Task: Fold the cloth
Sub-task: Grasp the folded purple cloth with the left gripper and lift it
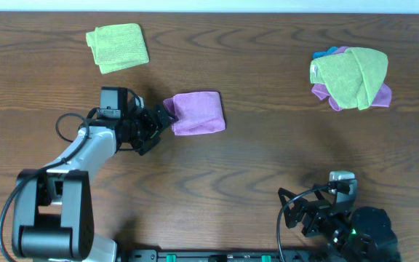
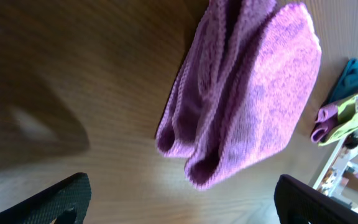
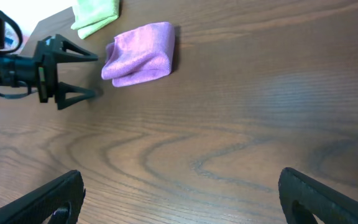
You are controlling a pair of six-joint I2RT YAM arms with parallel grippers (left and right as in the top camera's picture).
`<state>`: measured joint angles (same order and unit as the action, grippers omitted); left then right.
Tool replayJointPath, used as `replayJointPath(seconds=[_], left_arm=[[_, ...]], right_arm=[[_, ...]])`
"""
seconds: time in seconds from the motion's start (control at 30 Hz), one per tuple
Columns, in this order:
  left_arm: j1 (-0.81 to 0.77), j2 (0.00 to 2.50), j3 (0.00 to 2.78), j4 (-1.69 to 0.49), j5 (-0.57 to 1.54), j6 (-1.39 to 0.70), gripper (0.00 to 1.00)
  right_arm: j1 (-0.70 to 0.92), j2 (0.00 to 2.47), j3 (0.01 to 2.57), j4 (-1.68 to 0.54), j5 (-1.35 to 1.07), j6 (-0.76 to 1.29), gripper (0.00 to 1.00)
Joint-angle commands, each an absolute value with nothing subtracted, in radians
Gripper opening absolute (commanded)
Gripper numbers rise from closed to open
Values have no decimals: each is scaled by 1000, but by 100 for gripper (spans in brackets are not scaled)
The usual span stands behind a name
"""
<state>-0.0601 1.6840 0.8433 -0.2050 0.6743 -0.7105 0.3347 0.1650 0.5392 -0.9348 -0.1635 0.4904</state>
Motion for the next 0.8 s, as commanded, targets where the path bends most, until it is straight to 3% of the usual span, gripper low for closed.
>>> replayJointPath(seconds=[0.0, 0.5, 0.6, 0.77], left_arm=[[-81, 1714, 836, -169, 682, -763, 96], [-152, 1850, 836, 18, 675, -880, 100], [-160, 1877, 836, 56, 670, -880, 92], [-187, 1931, 836, 121, 658, -878, 69]], right_arm=[[328, 158, 535, -939, -161, 508, 99], [328, 158, 535, -939, -161, 508, 99], [328, 158, 535, -939, -161, 508, 99], [328, 158, 535, -939, -162, 508, 99]])
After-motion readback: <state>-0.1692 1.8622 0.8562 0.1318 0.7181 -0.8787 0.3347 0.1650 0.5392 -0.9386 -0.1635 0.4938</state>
